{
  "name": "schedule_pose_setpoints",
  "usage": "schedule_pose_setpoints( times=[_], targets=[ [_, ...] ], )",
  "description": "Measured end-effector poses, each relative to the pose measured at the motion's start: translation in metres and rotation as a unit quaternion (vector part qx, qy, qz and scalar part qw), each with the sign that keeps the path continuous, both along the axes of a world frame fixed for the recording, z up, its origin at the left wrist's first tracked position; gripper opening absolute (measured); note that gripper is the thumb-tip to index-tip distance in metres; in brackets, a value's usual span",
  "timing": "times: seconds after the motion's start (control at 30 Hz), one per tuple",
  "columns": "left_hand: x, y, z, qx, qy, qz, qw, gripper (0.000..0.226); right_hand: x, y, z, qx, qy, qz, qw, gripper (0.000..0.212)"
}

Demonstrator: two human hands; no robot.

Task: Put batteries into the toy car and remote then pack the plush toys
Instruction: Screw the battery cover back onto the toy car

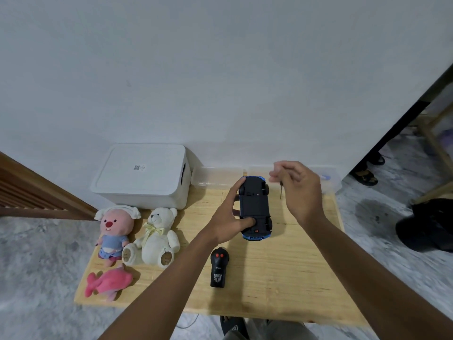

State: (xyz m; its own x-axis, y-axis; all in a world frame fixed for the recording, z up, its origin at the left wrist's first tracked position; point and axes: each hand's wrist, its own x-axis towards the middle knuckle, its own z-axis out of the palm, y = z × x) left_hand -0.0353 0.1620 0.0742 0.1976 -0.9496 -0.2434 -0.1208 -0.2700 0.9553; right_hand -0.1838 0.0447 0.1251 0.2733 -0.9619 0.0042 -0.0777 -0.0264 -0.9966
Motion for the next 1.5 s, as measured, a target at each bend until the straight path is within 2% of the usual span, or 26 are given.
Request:
schedule_pose_setpoints(
  times=[0.1,0.2,0.27,0.37,0.43,0.57,0.63,0.73,0.83,0.9,1.0,1.13,1.23,1.5],
  targets=[
    [0.000,-0.001,0.003,-0.010,0.003,0.004,1.000,0.100,-0.010,0.008,-0.018,-0.026,0.162,0.047,0.985,0.036],
    [-0.001,-0.003,0.007,-0.015,0.006,0.009,1.000,0.099,-0.015,0.022,-0.029,-0.079,0.293,0.079,0.950,0.034],
    [-0.001,-0.002,0.007,-0.023,0.005,0.010,1.000,0.099,-0.016,0.030,-0.031,-0.099,0.329,0.101,0.934,0.040],
    [-0.002,-0.001,0.009,-0.042,0.005,0.015,0.999,0.092,-0.016,0.034,-0.034,-0.091,0.283,0.126,0.946,0.042],
    [-0.003,-0.001,0.011,-0.042,0.033,0.035,0.998,0.081,-0.015,0.034,-0.036,-0.074,0.254,0.131,0.956,0.042],
    [-0.001,0.000,0.014,-0.044,0.074,0.088,0.992,0.077,-0.014,0.033,-0.035,-0.022,0.187,0.119,0.975,0.039],
    [0.001,0.001,0.015,-0.034,0.090,0.085,0.992,0.064,-0.013,0.034,-0.033,-0.006,0.164,0.129,0.978,0.037],
    [0.004,0.005,0.017,-0.013,0.096,0.059,0.994,0.052,-0.014,0.038,-0.030,-0.012,0.169,0.150,0.974,0.038],
    [0.005,0.010,0.018,-0.001,0.153,0.042,0.987,0.049,-0.014,0.042,-0.030,-0.009,0.189,0.170,0.967,0.043],
    [0.004,0.011,0.018,0.005,0.191,0.047,0.980,0.048,-0.013,0.044,-0.027,-0.028,0.225,0.166,0.960,0.045],
    [0.002,0.009,0.014,0.002,0.186,0.063,0.980,0.046,-0.011,0.047,-0.019,-0.087,0.299,0.142,0.940,0.044],
    [0.000,0.005,0.012,0.001,0.146,0.080,0.986,0.044,-0.012,0.050,-0.015,-0.055,0.271,0.171,0.946,0.046],
    [-0.001,0.002,0.011,0.010,0.116,0.095,0.989,0.033,-0.013,0.050,-0.016,-0.041,0.274,0.186,0.943,0.052],
    [0.005,0.005,0.004,0.021,0.118,0.057,0.991,0.040,-0.021,0.042,-0.025,-0.009,0.233,0.188,0.954,0.051]
  ],
)
